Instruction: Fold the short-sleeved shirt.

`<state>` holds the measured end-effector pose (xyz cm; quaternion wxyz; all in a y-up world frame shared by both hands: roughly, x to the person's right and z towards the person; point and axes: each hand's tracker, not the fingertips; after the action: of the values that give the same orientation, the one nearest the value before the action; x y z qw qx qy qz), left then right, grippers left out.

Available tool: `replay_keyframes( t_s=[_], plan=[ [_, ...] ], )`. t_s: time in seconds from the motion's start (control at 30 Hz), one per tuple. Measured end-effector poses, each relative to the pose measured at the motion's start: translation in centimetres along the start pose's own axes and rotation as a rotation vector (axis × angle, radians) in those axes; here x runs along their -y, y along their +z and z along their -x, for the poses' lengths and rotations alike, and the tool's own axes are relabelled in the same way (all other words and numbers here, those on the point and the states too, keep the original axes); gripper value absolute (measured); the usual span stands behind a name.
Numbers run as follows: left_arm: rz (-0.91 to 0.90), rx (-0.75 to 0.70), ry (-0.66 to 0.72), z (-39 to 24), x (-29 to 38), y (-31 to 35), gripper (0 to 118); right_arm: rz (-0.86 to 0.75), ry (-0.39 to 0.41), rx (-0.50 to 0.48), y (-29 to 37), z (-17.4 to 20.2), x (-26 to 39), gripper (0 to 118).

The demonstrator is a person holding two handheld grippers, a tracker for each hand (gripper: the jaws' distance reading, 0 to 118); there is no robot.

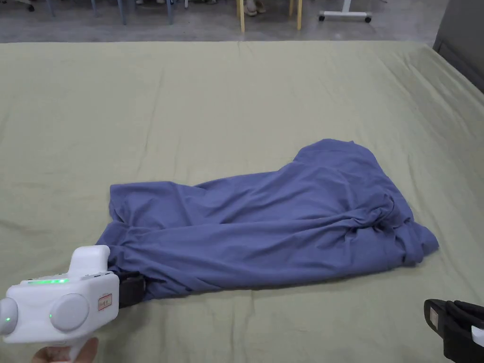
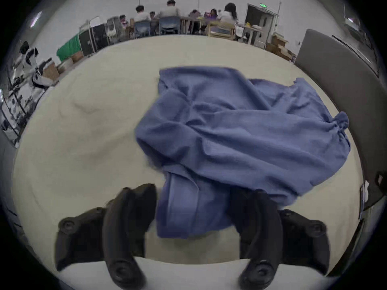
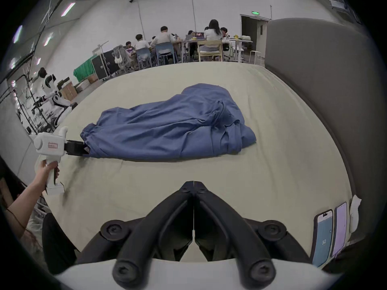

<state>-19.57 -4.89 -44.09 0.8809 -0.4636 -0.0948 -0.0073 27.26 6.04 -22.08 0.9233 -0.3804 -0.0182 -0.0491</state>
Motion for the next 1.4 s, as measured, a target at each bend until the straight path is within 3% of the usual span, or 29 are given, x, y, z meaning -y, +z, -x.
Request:
replay_keyframes(
  t_s=[0.03,0.07,0.1,0.23,0.3,0.33,0.37,0.4,0.43,0.5,0.57,0.67,0.7,0.73,0.77,0.83,0.87,0.97,1.27,1.4],
  plan=[
    [-0.026,0.017,-0.003,-0.1,0.0,0.4,64,0.005,0.004,-0.001,-0.3,0.1,0.0,3],
    [-0.049,0.011,-0.013,-0.2,-0.3,1.0,18,0.01,0.009,0.0,-0.6,0.2,-0.1,3],
    [-0.069,0.002,-0.021,-0.6,-0.6,1.4,3,0.014,0.017,0.002,-0.9,0.3,0.0,3],
    [-0.085,-0.036,-0.116,-1.7,-1.6,2.9,3,0.043,0.027,-0.01,-2.1,0.4,-0.1,3],
    [-0.107,-0.007,-0.079,-1.5,-1.8,4.0,3,0.045,0.014,-0.013,-2.6,0.2,-0.3,4],
    [-0.131,0.018,-0.047,-1.3,-2.0,4.7,3,0.041,-0.016,-0.011,-2.9,-0.3,-0.6,24],
    [-0.138,0.021,-0.034,-1.1,-2.2,5.2,3,0.022,-0.057,-0.016,-3.3,-1.1,-1.0,82],
    [-0.135,0.021,-0.034,-1.1,-2.3,5.6,3,0.027,-0.09,-0.032,-4.0,-1.9,-1.5,116],
    [-0.133,0.024,-0.029,-1.1,-2.4,6.0,3,0.049,-0.123,-0.055,-5.3,-3.0,-2.2,118],
    [-0.129,0.033,-0.017,-1.0,-2.5,5.9,3,0.016,-0.176,-0.065,-7.6,-5.0,-3.4,118],
    [-0.116,0.031,-0.014,-1.2,-2.5,5.6,3,0.083,-0.2,0.014,-11.5,-7.2,-5.0,118],
    [-0.096,0.031,-0.007,-1.4,-2.1,5.2,3,0.153,-0.146,0.143,-16.9,-9.5,-7.2,116],
    [-0.09,0.03,-0.004,-1.3,-2.1,4.9,3,0.183,-0.147,0.154,-18.4,-10.0,-7.4,103],
    [-0.087,0.03,0.001,-1.3,-2.0,4.8,3,0.185,-0.151,0.133,-19.4,-10.2,-7.6,72],
    [-0.082,0.031,0.004,-1.3,-2.0,4.7,3,0.186,-0.152,0.13,-20.0,-10.2,-7.8,26],
    [-0.072,0.034,0.008,-1.0,-2.2,4.4,3,0.212,-0.126,0.108,-20.9,-9.7,-7.7,23],
    [-0.069,0.035,0.006,-1.0,-2.2,4.3,3,0.207,-0.087,0.156,-20.6,-9.3,-7.7,22],
    [-0.062,0.05,0.005,-0.6,-2.7,4.4,3,0.189,-0.146,0.045,-18.7,-9.2,-8.1,10],
    [-0.081,0.096,-0.059,0.5,-2.8,9.1,3,0.073,-0.131,0.047,-7.6,-8.3,-6.2,10],
    [-0.053,0.044,-0.138,0.9,-0.6,11.1,3,0.081,-0.123,0.056,-3.3,-8.0,-3.1,10]
  ],
)
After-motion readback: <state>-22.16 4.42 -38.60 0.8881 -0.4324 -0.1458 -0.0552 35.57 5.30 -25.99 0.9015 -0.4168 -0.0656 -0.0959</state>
